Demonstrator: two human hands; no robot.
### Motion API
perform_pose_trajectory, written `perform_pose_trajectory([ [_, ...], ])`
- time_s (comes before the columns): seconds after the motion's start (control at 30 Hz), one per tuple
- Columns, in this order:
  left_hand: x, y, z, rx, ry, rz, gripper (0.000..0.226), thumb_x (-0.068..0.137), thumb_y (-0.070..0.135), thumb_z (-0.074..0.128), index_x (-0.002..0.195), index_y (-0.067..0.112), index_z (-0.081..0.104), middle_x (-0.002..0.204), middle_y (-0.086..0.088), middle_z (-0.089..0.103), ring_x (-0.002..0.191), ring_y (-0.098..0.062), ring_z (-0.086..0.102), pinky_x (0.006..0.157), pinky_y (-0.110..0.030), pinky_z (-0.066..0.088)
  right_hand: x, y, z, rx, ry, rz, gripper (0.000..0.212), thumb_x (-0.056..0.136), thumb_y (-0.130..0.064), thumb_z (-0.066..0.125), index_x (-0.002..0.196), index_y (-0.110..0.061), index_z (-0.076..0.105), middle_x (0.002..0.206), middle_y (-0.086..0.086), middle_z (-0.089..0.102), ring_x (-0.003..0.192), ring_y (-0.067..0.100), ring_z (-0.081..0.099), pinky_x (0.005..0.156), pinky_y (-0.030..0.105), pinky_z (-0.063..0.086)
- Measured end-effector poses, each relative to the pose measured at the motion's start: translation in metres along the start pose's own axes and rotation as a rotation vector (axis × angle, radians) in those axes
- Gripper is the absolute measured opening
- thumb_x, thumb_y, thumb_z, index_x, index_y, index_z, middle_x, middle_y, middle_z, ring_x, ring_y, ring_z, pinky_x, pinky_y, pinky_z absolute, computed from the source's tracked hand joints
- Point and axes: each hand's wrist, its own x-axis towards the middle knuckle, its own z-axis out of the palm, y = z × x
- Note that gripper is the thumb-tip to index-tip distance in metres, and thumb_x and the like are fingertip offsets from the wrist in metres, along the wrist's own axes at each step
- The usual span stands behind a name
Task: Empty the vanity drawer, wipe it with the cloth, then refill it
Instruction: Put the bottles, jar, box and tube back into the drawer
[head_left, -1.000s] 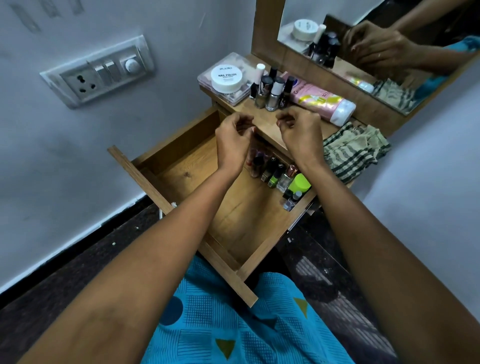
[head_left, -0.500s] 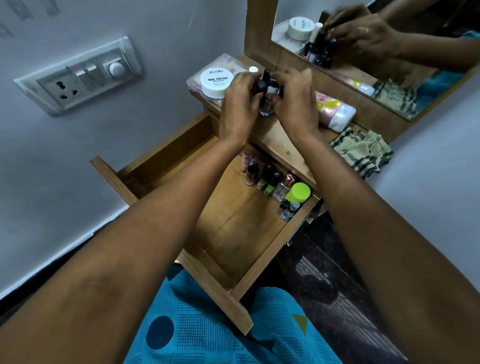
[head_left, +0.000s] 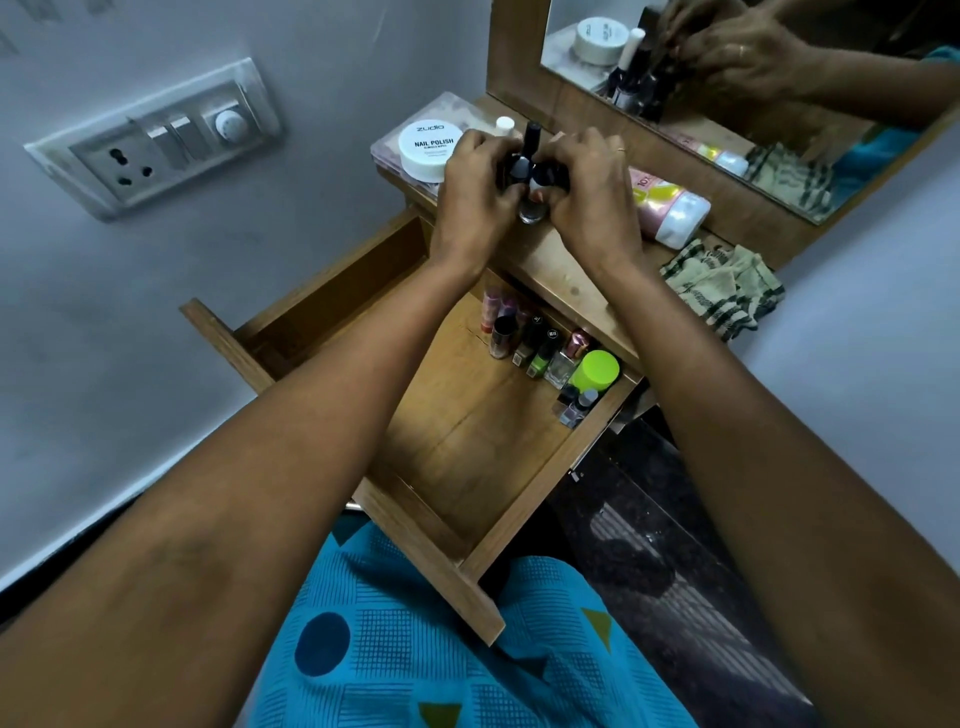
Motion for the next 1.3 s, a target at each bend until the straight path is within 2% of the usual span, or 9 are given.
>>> perform_pose_trajectory([
  [0.23,-0.026,0.007,-0.022,-0.029,-0.051,0.028,0.031,0.08,0.006,0.065,0.111,0.005,0.063,0.112,-0.014,0.057,0.103,-0.019,0.056,0.089,-0.018,0.047,-0.027,-0.011,-0.014,0.273,-0.068,0.007,0.031,0.08,0.003,0.061,0.11,-0.005,0.062,0.116,0.013,0.053,0.103,0.022,0.058,0.09,0.032,0.05],
  [0.3,-0.037,0.008,-0.03,-0.046,-0.082,0.039,0.032,0.08,0.007,0.066,0.111,0.005,0.063,0.113,-0.014,0.056,0.103,-0.019,0.056,0.09,-0.022,0.05,-0.039,-0.014,-0.018,0.311,-0.067,-0.001,0.03,0.079,0.002,0.063,0.109,-0.004,0.063,0.111,0.012,0.053,0.097,0.021,0.058,0.086,0.022,0.05],
  [0.4,-0.055,0.006,-0.038,-0.086,-0.138,0.037,0.033,0.079,0.005,0.067,0.112,0.004,0.063,0.113,-0.01,0.057,0.101,-0.014,0.057,0.088,-0.017,0.051,-0.059,-0.013,-0.02,0.311,-0.078,-0.025,0.033,0.077,0.004,0.064,0.109,-0.003,0.063,0.101,0.004,0.05,0.085,0.01,0.048,0.072,-0.002,0.04],
  [0.57,-0.08,-0.004,-0.035,-0.03,-0.213,0.055,0.03,0.075,0.005,0.071,0.105,0.005,0.067,0.103,-0.009,0.064,0.09,-0.009,0.058,0.076,-0.001,0.044,-0.091,-0.008,-0.013,0.302,-0.146,0.021,0.032,0.078,0.0,0.065,0.11,-0.004,0.064,0.095,0.001,0.048,0.08,0.007,0.045,0.065,0.003,0.04],
  [0.7,-0.094,-0.014,-0.025,0.007,-0.313,0.028,0.031,0.077,0.006,0.07,0.107,0.006,0.065,0.109,-0.011,0.062,0.096,-0.016,0.062,0.086,-0.019,0.051,-0.11,-0.003,-0.003,0.266,-0.213,0.059,0.033,0.079,-0.003,0.065,0.112,-0.005,0.063,0.102,0.006,0.054,0.084,0.009,0.049,0.083,0.016,0.045],
  [0.8,-0.098,-0.024,-0.016,0.056,-0.386,0.018,0.033,0.077,0.006,0.07,0.109,0.005,0.064,0.112,-0.012,0.06,0.1,-0.018,0.061,0.089,-0.024,0.051,-0.118,-0.001,0.004,0.228,-0.302,0.104,0.036,0.081,-0.005,0.064,0.117,-0.004,0.059,0.115,0.009,0.053,0.097,0.019,0.057,0.097,0.025,0.045],
  [0.93,-0.103,-0.034,-0.005,0.097,-0.446,0.011,0.031,0.079,0.004,0.067,0.11,0.005,0.063,0.117,-0.012,0.058,0.104,-0.018,0.059,0.092,-0.02,0.048,-0.128,0.002,0.015,0.135,-0.387,0.104,0.033,0.085,-0.006,0.06,0.118,-0.004,0.057,0.121,0.012,0.05,0.104,0.029,0.058,0.097,0.036,0.047],
  [1.17,-0.107,-0.048,0.007,0.153,-0.461,-0.008,0.032,0.082,0.005,0.063,0.114,0.007,0.061,0.116,-0.01,0.061,0.095,-0.007,0.053,0.075,0.001,0.037,-0.136,0.005,0.034,-0.121,-0.332,0.029,0.028,0.088,-0.017,0.056,0.114,-0.006,0.057,0.121,0.012,0.056,0.114,0.028,0.047,0.091,0.037,0.043],
  [1.3,-0.108,-0.052,0.011,0.162,-0.471,-0.011,0.032,0.083,0.004,0.061,0.115,0.005,0.06,0.12,-0.011,0.059,0.105,-0.016,0.057,0.08,-0.008,0.039,-0.138,0.007,0.043,-0.219,-0.292,-0.016,0.028,0.088,-0.017,0.055,0.112,-0.004,0.057,0.12,0.013,0.057,0.113,0.028,0.046,0.091,0.035,0.04],
])
